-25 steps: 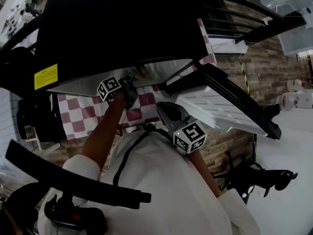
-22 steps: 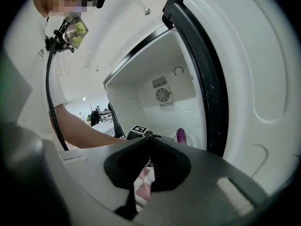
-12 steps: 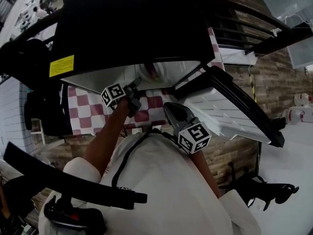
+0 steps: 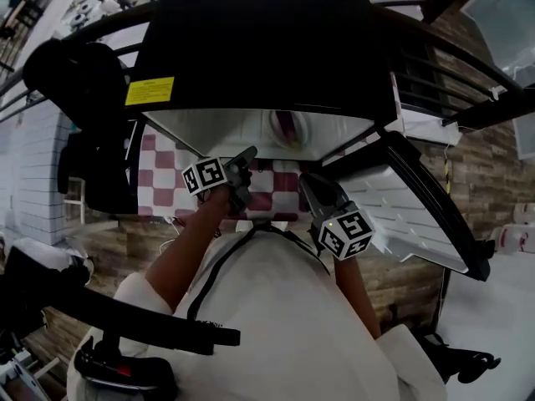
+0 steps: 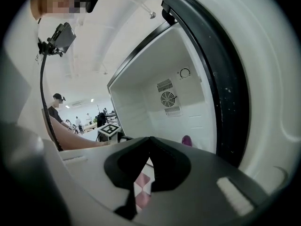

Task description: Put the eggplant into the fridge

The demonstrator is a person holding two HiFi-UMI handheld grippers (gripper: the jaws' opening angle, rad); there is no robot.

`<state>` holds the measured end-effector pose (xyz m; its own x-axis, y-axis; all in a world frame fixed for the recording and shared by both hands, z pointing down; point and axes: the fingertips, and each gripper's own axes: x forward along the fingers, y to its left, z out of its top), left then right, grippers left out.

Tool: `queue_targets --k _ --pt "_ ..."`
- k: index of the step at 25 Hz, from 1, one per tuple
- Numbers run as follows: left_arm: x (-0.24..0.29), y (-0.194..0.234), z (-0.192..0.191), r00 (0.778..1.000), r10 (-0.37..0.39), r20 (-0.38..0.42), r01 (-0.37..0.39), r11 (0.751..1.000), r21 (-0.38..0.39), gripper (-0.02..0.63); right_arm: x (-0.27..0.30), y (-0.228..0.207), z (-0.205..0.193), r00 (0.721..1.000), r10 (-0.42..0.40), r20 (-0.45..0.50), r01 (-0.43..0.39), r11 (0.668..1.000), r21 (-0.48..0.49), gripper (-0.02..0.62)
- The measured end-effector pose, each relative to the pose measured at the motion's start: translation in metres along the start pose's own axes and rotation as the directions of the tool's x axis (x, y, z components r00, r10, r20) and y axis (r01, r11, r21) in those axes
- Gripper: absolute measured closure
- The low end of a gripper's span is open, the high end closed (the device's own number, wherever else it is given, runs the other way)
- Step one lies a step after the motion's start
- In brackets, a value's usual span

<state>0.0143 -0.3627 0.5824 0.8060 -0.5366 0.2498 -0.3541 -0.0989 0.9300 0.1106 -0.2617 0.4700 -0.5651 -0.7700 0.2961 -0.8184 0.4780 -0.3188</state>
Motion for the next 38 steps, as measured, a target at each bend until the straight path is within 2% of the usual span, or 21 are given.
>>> queue_targets --k 9,13,18,26,33,38 --pt "-0.047 -0.033 0.011 0.998 -0.036 0.061 0.030 0.994 0.106 0.565 0.012 0.007 0.005 0.999 0.050 -0.004 -0.050 0.998 -0.022 0.588" --pt "-0.068 -0.037 0.013 0.996 -0.005 0.086 -0.013 0.978 0.208 0.593 0.015 0.011 0.008 0.998 0.067 0.001 -0.067 0.997 -0.025 0.588" --pt "-0.090 -0.041 0.016 0.993 0.005 0.118 -0.038 0.961 0.273 0.599 0.015 0.013 0.009 0.998 0.069 0.009 -0.068 0.997 -0.024 0.588" --pt "-0.108 -0.064 0.021 0.991 0.007 0.134 -0.063 0.905 0.420 0.600 0.007 0.013 0.020 0.998 0.051 0.040 -0.050 0.998 -0.028 0.588" --pt "-0.109 -0.086 0.024 0.991 -0.002 0.134 -0.073 0.830 0.553 0.600 -0.004 0.009 0.023 0.998 0.026 0.052 -0.025 0.999 -0.028 0.588" --pt "-0.095 -0.097 0.021 0.993 -0.026 0.119 -0.048 0.815 0.578 0.600 -0.008 0.003 0.021 0.998 0.006 0.060 -0.005 1.000 -0.011 0.589"
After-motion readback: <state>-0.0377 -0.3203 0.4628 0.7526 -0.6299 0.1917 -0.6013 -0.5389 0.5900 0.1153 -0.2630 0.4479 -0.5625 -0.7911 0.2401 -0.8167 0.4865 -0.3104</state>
